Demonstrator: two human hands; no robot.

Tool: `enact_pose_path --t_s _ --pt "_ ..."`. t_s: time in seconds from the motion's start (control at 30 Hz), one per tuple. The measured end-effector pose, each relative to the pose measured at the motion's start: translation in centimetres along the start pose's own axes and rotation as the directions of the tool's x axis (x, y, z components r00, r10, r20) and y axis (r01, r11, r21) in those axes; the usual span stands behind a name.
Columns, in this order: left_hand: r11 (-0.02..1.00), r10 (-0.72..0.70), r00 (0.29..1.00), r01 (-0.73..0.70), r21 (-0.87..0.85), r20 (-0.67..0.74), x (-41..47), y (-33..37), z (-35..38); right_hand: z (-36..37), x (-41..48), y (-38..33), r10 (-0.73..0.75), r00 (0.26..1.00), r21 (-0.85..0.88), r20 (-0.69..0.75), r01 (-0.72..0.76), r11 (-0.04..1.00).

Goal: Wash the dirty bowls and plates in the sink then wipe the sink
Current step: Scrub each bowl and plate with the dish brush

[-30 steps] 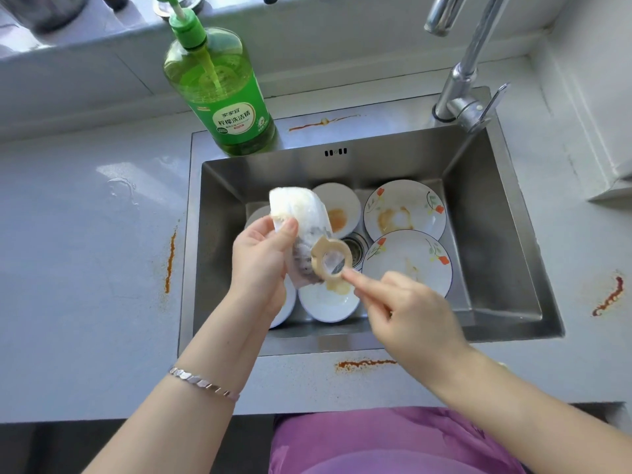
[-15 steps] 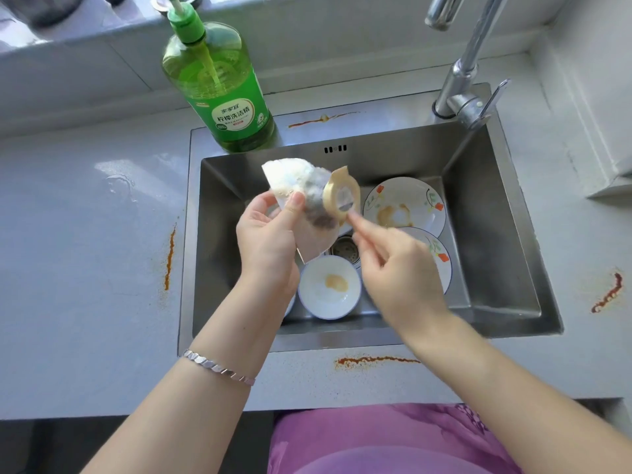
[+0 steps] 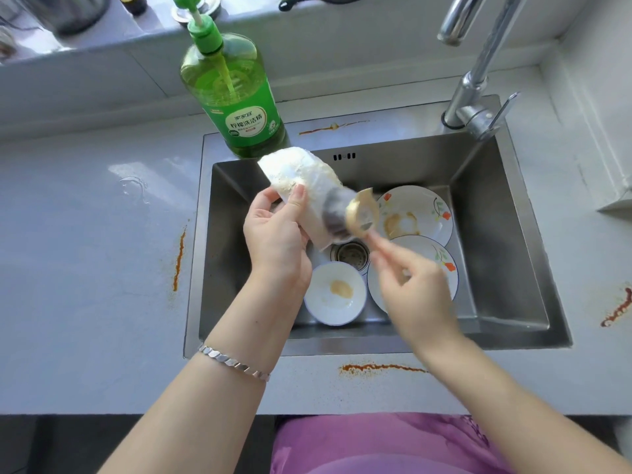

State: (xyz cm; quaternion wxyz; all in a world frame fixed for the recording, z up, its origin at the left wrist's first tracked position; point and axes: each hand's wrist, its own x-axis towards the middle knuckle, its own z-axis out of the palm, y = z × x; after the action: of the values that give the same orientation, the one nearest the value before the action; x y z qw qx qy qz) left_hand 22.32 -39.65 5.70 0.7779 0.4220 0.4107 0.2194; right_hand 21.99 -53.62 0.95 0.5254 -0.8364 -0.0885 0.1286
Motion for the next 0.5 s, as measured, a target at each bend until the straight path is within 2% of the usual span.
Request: enact_pose_path --t_s 0.03,0.07,0.2,0.33,0.5 --pt "1.000 -0.007 1.000 0.007 -0.014 -0.006 -0.1 0.0 0.0 -0.2 0.6 0.2 0.087 0.996 0.076 0.011 -0.088 0.993" --pt "0.999 -0.013 1.000 0.012 -0.031 -0.008 -0.2 0.0 0.0 -0.3 0.7 0.0 0.110 0.994 0.131 0.021 -0.112 0.985" --pt "0.997 -0.004 1.000 0.004 -0.081 -0.002 -0.1 0.3 0.0 0.3 -1.9 -1.8 0.041 0.995 0.246 0.092 -0.063 0.967" --pt "0.997 -0.024 1.000 0.023 -0.078 -0.016 -0.5 -0.1 0.0 0.1 -0.1 -0.7 0.169 0.985 0.278 0.041 -0.173 0.945" --pt "0.993 -0.041 0.998 0.036 -0.114 -0.042 -0.2 0.0 -0.1 0.4 -2.4 -1.6 0.128 0.980 0.308 0.154 -0.171 0.936"
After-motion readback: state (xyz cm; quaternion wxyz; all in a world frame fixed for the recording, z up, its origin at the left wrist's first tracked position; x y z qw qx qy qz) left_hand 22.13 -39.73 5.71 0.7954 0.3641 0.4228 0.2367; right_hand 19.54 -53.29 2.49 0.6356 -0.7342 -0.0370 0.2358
